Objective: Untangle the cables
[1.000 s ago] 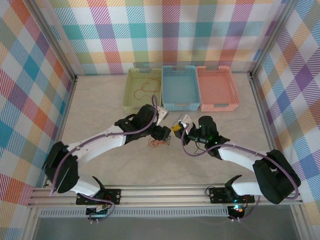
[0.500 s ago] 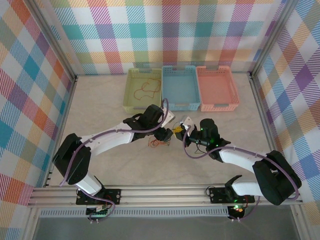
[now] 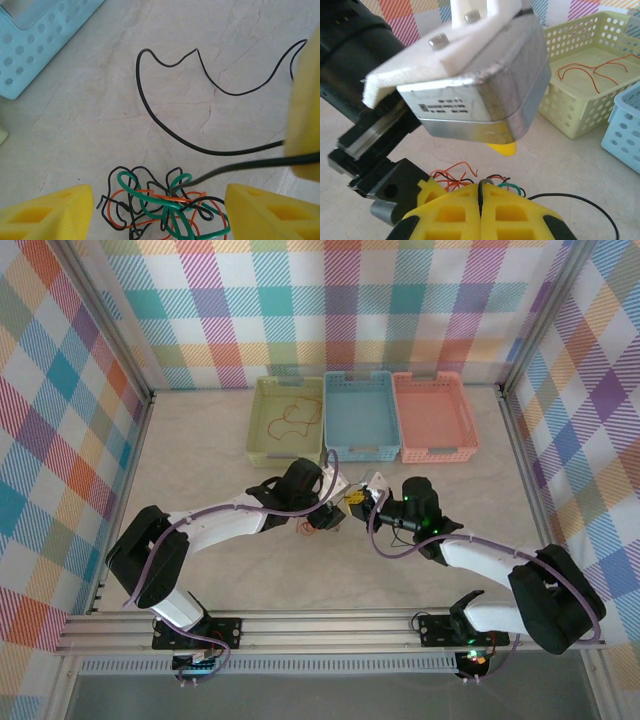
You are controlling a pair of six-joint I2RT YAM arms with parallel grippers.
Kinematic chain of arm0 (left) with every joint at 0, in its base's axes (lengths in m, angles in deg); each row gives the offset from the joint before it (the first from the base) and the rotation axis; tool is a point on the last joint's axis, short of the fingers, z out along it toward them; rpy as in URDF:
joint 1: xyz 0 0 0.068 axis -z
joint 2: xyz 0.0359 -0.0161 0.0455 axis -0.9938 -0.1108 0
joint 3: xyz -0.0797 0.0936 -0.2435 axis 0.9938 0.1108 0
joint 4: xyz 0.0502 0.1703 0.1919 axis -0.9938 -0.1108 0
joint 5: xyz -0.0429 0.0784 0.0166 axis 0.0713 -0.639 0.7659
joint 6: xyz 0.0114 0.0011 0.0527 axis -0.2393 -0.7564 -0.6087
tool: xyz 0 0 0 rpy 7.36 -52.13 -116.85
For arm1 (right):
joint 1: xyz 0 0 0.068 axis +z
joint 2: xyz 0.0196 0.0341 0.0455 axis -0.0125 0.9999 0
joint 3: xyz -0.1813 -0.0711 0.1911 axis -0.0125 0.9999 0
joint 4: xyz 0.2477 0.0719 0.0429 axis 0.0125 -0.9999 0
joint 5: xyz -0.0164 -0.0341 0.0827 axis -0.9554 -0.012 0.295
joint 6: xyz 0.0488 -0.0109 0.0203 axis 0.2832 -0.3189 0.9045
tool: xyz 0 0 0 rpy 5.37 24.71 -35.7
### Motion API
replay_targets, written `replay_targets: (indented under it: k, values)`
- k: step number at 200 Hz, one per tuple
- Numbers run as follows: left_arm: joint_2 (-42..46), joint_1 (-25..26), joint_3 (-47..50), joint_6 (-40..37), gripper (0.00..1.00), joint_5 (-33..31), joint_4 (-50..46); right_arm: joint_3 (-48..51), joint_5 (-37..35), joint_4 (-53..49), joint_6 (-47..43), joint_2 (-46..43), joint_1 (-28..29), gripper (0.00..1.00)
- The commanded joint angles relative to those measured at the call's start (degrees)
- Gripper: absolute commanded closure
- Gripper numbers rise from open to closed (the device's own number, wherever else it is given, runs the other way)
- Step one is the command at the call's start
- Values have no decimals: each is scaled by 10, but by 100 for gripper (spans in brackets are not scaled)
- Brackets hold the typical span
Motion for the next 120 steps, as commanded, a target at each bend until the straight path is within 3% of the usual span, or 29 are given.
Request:
replay_targets:
  k: [1, 76, 120]
  values:
    - [5, -15, 11, 7, 31, 25, 58, 10, 26, 18, 6, -18, -1, 100]
    - [-44, -16, 6, 53, 37, -37, 128, 11, 36, 9, 6, -25, -1, 100]
    - [-45, -13, 9, 67, 39, -54, 145, -2, 89, -13, 6, -35, -1, 100]
